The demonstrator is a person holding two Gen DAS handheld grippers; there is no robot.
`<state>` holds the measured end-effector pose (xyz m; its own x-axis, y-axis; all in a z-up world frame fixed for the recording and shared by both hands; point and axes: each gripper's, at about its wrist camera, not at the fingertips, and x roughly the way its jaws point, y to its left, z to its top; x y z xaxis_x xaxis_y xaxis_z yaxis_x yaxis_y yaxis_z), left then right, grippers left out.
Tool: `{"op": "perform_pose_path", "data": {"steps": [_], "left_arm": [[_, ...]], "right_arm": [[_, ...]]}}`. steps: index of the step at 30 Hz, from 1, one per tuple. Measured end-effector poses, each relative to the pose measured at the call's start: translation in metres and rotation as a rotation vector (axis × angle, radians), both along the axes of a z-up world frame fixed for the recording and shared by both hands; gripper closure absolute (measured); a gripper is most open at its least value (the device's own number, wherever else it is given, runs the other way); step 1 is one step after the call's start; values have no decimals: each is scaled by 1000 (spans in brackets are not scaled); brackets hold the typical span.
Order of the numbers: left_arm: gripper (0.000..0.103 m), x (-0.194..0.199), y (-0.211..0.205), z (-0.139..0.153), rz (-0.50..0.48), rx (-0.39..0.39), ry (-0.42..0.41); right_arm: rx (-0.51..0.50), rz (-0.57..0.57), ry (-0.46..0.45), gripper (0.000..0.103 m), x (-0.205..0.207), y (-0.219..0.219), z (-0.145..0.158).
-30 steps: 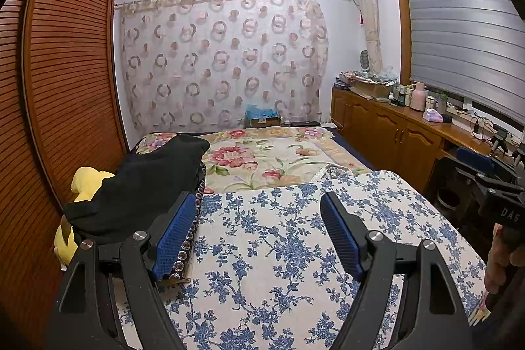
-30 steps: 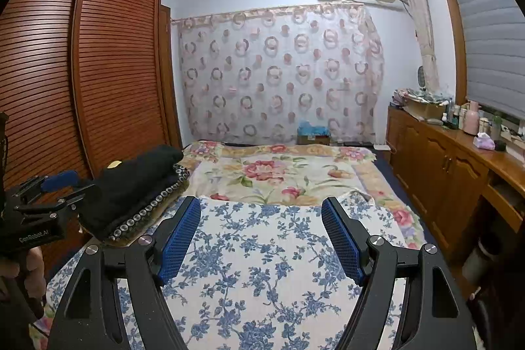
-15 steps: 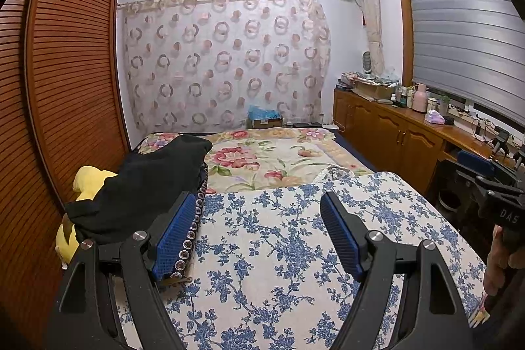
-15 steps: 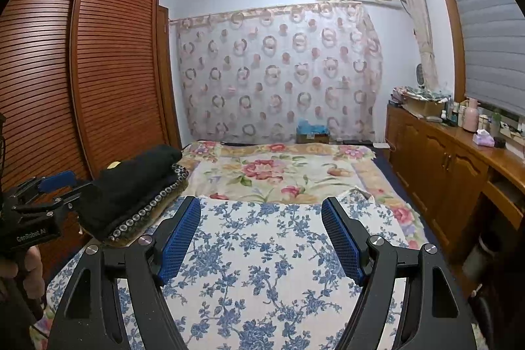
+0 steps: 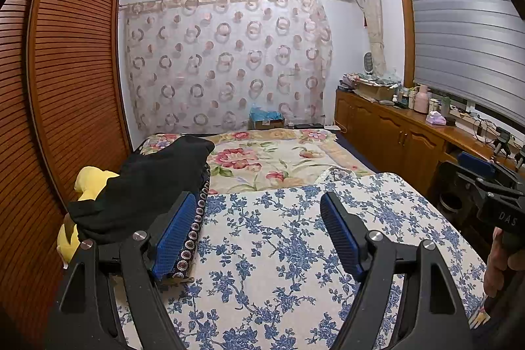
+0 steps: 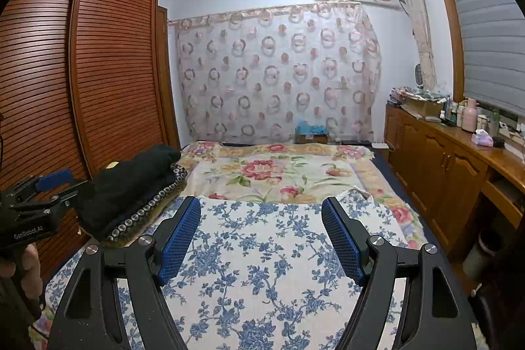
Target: Fold small clothes
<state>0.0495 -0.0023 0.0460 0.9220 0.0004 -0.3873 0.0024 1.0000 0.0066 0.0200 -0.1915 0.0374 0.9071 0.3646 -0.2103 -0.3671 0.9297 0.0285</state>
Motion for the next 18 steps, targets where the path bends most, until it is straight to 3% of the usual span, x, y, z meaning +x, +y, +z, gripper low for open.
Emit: {"op": "perform_pose_path", "data": {"steps": [18], "left_arm": [[24,0,1,-2,-2,-1,-2]], "right_arm": [[1,2,0,25,2,-6,-1]]}}
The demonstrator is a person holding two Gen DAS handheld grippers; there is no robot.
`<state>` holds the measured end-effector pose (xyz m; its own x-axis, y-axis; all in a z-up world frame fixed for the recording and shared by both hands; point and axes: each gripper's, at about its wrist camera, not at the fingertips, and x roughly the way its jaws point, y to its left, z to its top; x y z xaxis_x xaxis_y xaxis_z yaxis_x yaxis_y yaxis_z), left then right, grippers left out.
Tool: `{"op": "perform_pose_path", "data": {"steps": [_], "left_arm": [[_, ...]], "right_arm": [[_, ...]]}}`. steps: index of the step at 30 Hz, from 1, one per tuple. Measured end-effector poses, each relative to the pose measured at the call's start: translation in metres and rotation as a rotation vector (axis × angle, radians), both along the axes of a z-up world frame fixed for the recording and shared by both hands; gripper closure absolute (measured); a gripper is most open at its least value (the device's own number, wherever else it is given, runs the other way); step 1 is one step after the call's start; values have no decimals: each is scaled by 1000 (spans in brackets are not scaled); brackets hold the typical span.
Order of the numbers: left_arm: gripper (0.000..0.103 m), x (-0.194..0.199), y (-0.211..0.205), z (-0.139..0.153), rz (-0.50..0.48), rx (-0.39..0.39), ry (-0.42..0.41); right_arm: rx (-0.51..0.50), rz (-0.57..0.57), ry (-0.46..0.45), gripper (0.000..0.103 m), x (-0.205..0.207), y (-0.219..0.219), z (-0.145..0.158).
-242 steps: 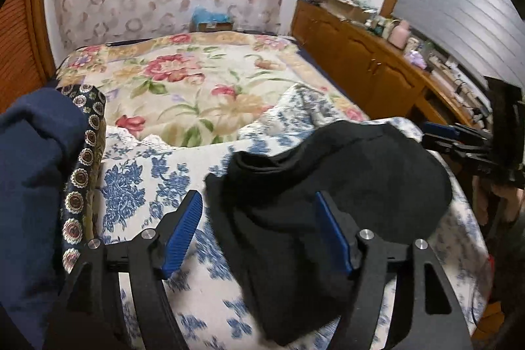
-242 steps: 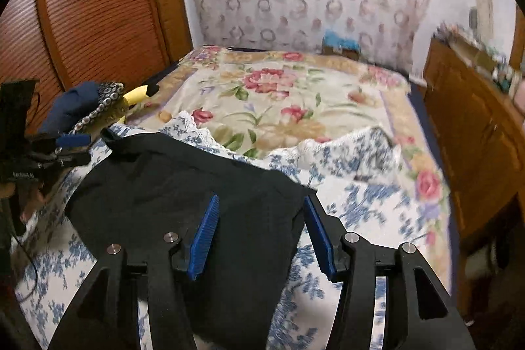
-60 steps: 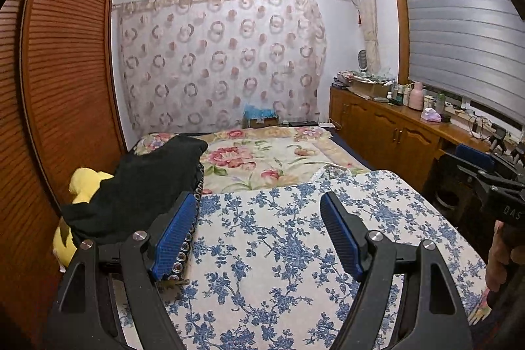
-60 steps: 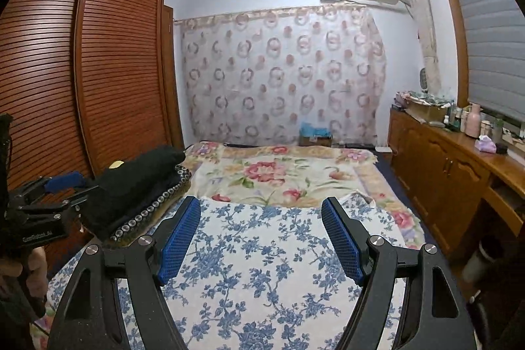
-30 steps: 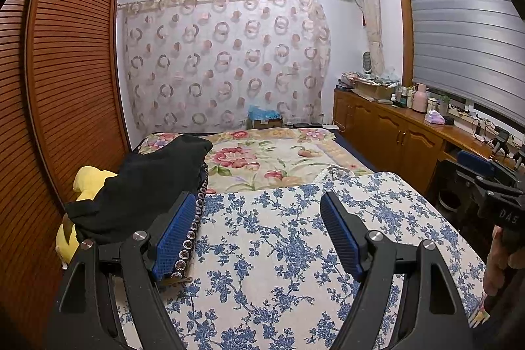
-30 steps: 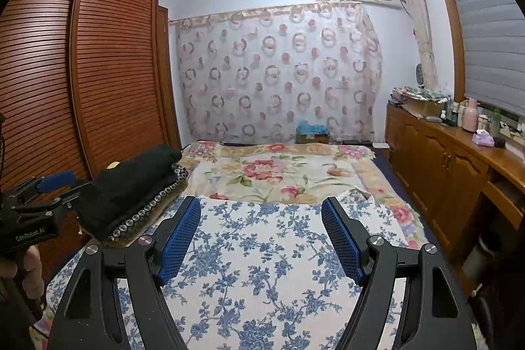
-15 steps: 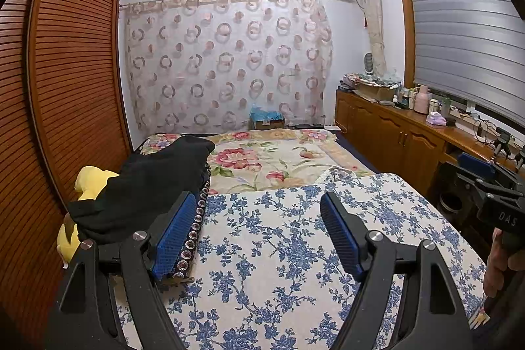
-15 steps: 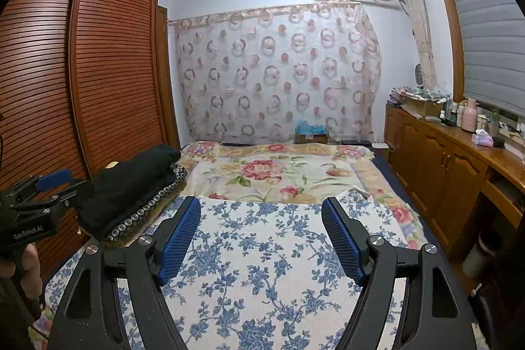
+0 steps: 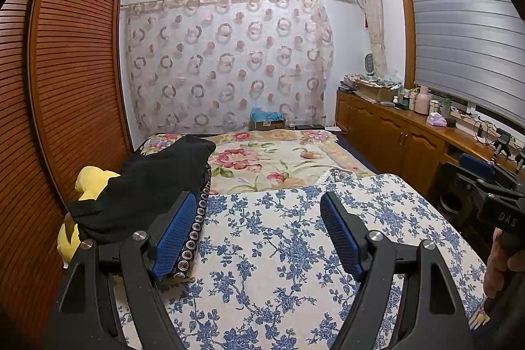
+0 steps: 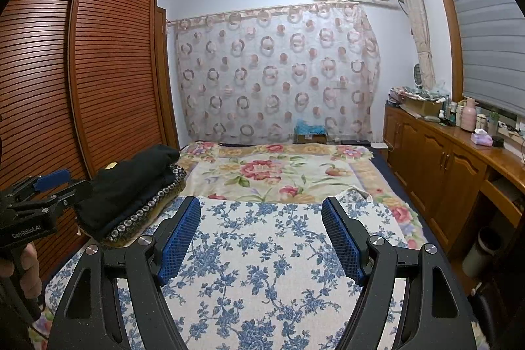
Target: Fold small clothes
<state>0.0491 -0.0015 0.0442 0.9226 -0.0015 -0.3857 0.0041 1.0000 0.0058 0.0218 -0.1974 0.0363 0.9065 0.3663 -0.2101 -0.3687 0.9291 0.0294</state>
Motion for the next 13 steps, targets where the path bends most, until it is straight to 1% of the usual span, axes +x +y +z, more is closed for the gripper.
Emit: {"op": "perform_pose_path", "data": {"steps": [13], "left_arm": [[24,0,1,-1,0,-1,-1]], "right_arm": [[0,1,-2,25,2,-2,1]]}}
